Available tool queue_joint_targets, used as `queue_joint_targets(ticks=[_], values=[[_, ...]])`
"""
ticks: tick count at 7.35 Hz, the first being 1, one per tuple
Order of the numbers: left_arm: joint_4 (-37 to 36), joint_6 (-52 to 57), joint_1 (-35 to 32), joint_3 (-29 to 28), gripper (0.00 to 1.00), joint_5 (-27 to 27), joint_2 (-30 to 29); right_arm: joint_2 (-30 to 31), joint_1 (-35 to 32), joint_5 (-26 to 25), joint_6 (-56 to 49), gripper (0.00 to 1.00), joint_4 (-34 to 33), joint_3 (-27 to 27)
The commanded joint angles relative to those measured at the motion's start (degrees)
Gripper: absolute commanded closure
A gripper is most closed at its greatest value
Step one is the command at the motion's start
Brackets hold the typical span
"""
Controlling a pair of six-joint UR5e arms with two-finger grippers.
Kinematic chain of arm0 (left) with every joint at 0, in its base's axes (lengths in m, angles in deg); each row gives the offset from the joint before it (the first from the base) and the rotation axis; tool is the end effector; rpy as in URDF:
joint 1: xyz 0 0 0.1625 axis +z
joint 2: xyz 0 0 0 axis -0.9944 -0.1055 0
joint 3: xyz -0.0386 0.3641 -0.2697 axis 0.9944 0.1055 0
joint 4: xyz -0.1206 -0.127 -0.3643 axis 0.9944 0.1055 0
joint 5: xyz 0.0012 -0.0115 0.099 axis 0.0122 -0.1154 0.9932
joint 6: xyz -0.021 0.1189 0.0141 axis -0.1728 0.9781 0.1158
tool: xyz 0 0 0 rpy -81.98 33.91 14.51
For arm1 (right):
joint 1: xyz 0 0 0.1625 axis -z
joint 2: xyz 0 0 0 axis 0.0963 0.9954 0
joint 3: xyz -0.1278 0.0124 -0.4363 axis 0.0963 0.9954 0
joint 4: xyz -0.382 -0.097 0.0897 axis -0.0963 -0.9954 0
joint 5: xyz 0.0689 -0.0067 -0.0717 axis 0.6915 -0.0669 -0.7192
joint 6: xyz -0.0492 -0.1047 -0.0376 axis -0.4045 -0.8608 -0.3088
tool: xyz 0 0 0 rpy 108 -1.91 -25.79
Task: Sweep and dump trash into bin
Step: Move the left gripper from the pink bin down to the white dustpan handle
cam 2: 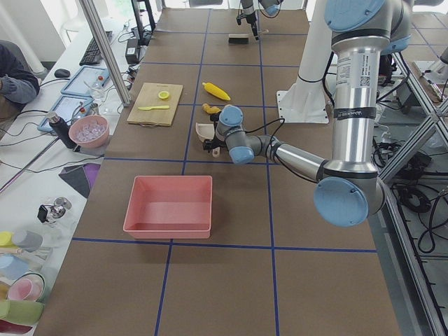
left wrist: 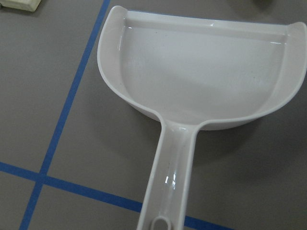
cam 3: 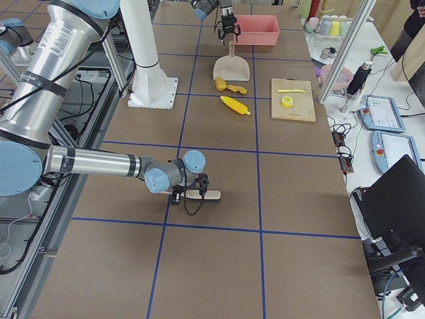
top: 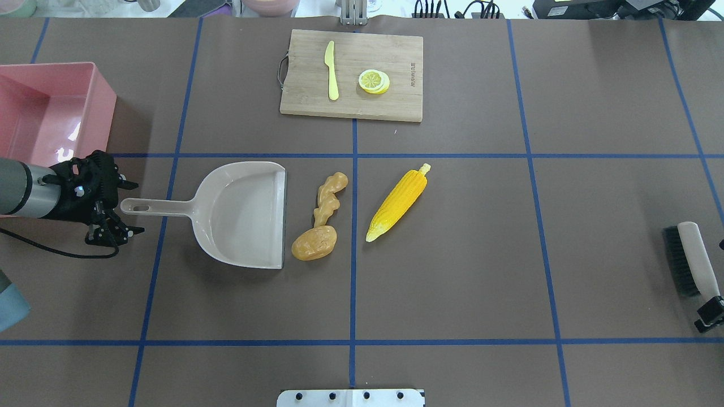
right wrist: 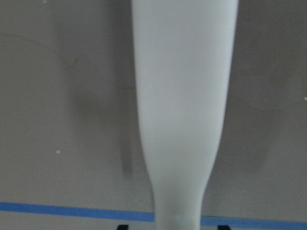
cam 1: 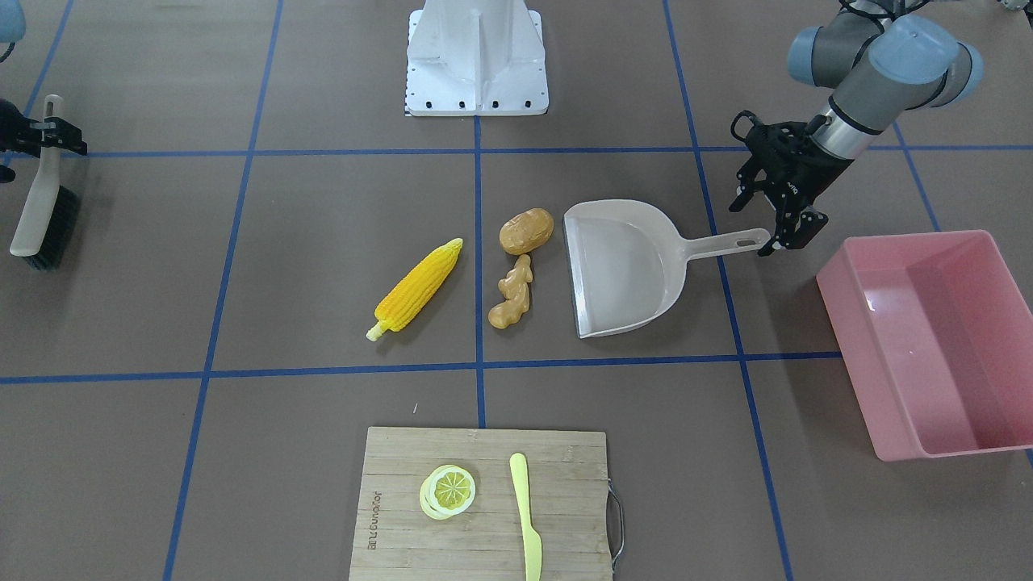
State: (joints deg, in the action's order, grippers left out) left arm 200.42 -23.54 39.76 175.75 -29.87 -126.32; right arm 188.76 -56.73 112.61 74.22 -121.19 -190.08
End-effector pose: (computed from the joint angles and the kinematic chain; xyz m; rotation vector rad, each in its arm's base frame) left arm 0.3124 -0.4154 0.4905 0.8956 0.7369 1.1197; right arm -0.1529 -0.2564 0.7083 -0.3285 -0.8189 -0.1615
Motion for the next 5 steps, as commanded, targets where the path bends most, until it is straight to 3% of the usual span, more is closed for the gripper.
queue_joint_targets(ticks=[1, 3, 5], values=[[-0.62, 0.17, 0.24, -1.8, 0.07, 0.79, -3.38, 0.51, 0.05, 0.56, 0.59, 0.69, 0.13, -0.21], [-1.06, 0.17, 0.33, -6.09, 0.08, 0.71, -7.42, 0.86, -0.21, 0.48, 0.5, 0.63, 0.13, -1.52], [-1.24, 0.17, 0.33, -6.73, 0.12, -0.08, -7.71, 0.95, -0.3, 0.48, 0.59, 0.63, 0.13, -1.96]])
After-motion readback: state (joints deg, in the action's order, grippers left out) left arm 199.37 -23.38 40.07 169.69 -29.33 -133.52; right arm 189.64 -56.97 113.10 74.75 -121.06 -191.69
